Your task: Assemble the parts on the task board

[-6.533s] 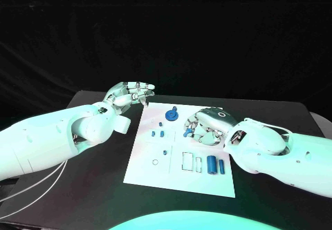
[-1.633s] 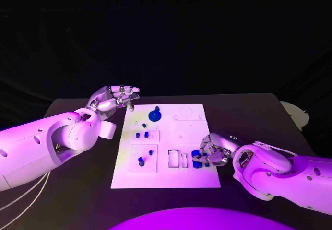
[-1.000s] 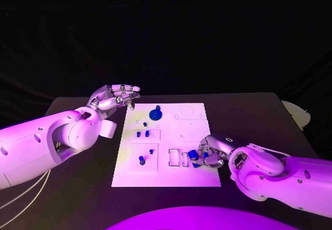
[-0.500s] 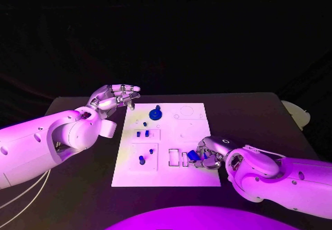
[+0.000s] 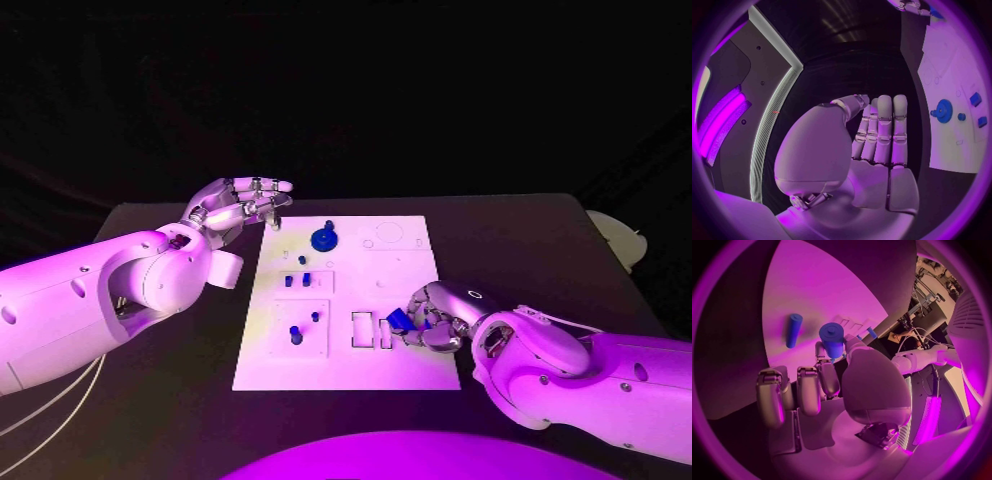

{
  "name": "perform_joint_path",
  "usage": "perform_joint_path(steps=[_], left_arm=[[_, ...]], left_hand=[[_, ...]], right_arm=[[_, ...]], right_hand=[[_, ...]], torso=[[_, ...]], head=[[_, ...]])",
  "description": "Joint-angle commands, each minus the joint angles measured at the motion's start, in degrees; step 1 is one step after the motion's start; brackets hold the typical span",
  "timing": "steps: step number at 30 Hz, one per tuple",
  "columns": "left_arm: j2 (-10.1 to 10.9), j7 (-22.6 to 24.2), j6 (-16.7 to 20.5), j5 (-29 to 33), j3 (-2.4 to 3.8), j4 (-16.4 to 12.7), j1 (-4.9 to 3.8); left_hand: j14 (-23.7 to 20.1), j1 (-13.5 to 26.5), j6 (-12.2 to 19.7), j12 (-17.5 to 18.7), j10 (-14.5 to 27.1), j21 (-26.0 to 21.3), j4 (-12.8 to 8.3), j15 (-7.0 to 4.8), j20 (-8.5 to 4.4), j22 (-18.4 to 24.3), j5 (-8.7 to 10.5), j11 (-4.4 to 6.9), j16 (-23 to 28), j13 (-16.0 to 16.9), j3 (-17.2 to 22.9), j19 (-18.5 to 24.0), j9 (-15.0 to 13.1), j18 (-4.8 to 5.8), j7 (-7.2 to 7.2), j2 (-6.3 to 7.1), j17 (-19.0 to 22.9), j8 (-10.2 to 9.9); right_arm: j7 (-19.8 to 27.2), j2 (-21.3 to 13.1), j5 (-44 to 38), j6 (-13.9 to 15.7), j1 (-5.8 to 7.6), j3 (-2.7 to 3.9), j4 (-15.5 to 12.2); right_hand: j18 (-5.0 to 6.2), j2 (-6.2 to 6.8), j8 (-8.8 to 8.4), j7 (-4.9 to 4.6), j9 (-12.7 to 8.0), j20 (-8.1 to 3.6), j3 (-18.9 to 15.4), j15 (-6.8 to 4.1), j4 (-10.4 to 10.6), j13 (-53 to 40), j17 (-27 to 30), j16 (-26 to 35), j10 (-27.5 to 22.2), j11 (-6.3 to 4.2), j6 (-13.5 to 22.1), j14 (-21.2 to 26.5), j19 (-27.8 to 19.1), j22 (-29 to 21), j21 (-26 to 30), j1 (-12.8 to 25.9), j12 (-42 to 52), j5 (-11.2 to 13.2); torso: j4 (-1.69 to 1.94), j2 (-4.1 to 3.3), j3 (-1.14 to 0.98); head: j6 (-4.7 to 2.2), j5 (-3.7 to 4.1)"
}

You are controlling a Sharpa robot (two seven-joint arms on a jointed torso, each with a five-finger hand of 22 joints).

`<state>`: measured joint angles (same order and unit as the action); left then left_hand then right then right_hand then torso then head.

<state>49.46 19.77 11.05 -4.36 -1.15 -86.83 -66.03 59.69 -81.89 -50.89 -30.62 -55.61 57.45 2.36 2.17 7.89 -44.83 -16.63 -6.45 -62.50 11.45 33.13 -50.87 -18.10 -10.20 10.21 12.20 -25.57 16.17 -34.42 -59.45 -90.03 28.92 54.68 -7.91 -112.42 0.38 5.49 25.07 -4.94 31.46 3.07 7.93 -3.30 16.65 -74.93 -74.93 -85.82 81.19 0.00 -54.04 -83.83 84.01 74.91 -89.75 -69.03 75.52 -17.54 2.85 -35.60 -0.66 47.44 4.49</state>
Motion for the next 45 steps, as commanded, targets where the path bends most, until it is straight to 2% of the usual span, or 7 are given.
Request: perform_joint_path(steps=[1, 6, 12, 25, 39, 42, 45], left_arm=[[-0.2, 0.3, -1.0, 0.3, 0.04, -0.1, 0.00], [-0.4, 0.3, -1.0, 0.3, 0.04, 0.0, 0.00], [-0.5, 0.3, -1.1, 0.3, 0.04, -0.1, 0.00], [-0.6, 0.2, -1.2, 0.3, 0.04, -0.2, -0.01], [-0.5, 0.1, -1.3, 0.3, 0.04, -0.2, -0.01], [-0.5, 0.1, -1.3, 0.3, 0.04, -0.3, -0.01], [-0.5, 0.1, -1.3, 0.3, 0.04, -0.3, -0.01]], left_hand=[[-0.3, 0.2, 0.1, -0.3, 0.3, 0.2, -0.1, 0.17, -0.21, -0.1, -0.18, -0.05, 0.4, 0.1, -0.1, 0.3, 0.0, -0.38, 0.37, -0.40, 0.1, -0.1], [-0.3, 0.2, 0.1, -0.3, 0.3, 0.2, -0.1, 0.17, -0.21, -0.1, -0.18, -0.05, 0.4, 0.1, -0.1, 0.3, 0.0, -0.38, 0.37, -0.40, 0.1, -0.1], [-0.3, 0.2, 0.1, -0.3, 0.3, 0.2, -0.1, 0.17, -0.21, -0.1, -0.18, -0.05, 0.4, 0.1, -0.1, 0.3, 0.0, -0.38, 0.37, -0.40, 0.1, -0.1], [-0.3, 0.2, 0.1, -0.3, 0.3, 0.2, -0.1, 0.17, -0.21, -0.1, -0.18, -0.05, 0.4, 0.1, -0.1, 0.3, 0.0, -0.38, 0.37, -0.40, 0.1, -0.1], [-0.4, 0.3, 0.2, -0.4, 0.5, 0.1, -0.1, 0.18, -0.18, -0.1, -0.20, -0.06, 0.4, 0.1, -0.1, 0.4, 0.0, -0.39, 0.38, -0.41, 0.1, -0.2], [-0.4, 0.3, 0.2, -0.4, 0.5, 0.1, -0.1, 0.18, -0.18, -0.1, -0.20, -0.06, 0.4, 0.1, -0.1, 0.4, 0.0, -0.39, 0.38, -0.41, 0.1, -0.2], [-0.4, 0.3, 0.2, -0.4, 0.5, 0.1, -0.1, 0.18, -0.18, -0.1, -0.20, -0.06, 0.4, 0.1, -0.1, 0.4, 0.0, -0.39, 0.38, -0.41, 0.1, -0.2]], right_arm=[[0.5, 0.0, 2.4, 4.1, 0.60, 0.11, -1.1], [1.2, 1.2, 4.9, 3.9, 1.20, 0.20, -1.5], [2.1, 3.5, 7.5, 0.9, 1.37, 0.22, -0.2], [2.1, 7.6, 9.0, -3.6, 1.38, 0.21, 3.5], [1.3, 9.2, 7.2, -5.5, 1.38, 0.21, 5.6], [1.3, 9.6, 7.0, -5.5, 1.38, 0.21, 5.8], [1.2, 9.8, 6.7, -5.2, 1.38, 0.21, 6.0]], right_hand=[[-0.38, -0.76, 0.27, 0.72, 0.1, -0.51, 0.5, -0.46, 0.0, -2.6, -4.1, -0.3, 0.5, -0.09, -1.4, -4.3, 6.0, 15.1, -0.2, -1.4, 0.4, -0.5], [-0.38, -0.87, 0.27, 0.77, 0.1, -0.55, 0.6, -0.50, 0.0, -2.6, -4.2, -0.4, 0.6, -0.13, -1.5, -4.3, 6.0, 15.1, -0.2, -1.5, 0.5, -0.7], [-0.38, -0.95, 0.24, 0.75, 0.0, -0.59, 0.7, -0.52, 0.1, -2.6, -4.2, -0.4, 0.7, -0.13, -1.6, -4.3, 6.0, 15.1, -0.2, -1.3, 0.5, -0.9], [-0.38, -1.67, 0.77, 1.26, 0.0, -0.83, -1.8, -0.80, 0.2, -3.3, -4.4, -0.5, 1.4, -0.50, -3.4, -4.3, 6.0, 15.1, -0.2, 5.4, 0.9, -0.6], [-0.38, -2.34, 1.70, 1.78, 0.4, -1.18, -3.0, -1.20, 0.3, -4.3, -4.6, -0.6, 2.1, -0.95, -4.3, -4.3, 6.0, 15.1, -0.2, 7.7, 1.9, 0.4], [-0.38, -2.36, 1.97, 1.86, 0.5, -1.29, -3.8, -1.28, 0.2, -4.4, -4.6, -0.6, 2.1, -1.04, -4.3, -4.3, 6.0, 15.1, -0.2, 8.8, 1.8, 1.9], [-0.38, -2.54, 2.29, 1.89, 0.7, -1.35, -5.0, -1.32, 0.2, -4.4, -4.5, -0.5, 2.1, -1.07, -4.2, -4.3, 6.0, 15.1, -0.2, 10.0, 1.7, 5.2]], torso=[[-0.01, 0.05, 0.00], [0.09, -0.04, 0.02], [0.17, -0.08, 0.10], [0.14, -0.06, 0.07], [0.03, -0.08, -0.02], [0.04, -0.13, 0.00], [0.02, -0.11, 0.00]], head=[[-0.10, 0.04], [-0.08, 0.08], [0.06, 0.09], [0.28, -0.26], [0.39, -0.46], [0.42, -0.49], [0.38, -0.50]])
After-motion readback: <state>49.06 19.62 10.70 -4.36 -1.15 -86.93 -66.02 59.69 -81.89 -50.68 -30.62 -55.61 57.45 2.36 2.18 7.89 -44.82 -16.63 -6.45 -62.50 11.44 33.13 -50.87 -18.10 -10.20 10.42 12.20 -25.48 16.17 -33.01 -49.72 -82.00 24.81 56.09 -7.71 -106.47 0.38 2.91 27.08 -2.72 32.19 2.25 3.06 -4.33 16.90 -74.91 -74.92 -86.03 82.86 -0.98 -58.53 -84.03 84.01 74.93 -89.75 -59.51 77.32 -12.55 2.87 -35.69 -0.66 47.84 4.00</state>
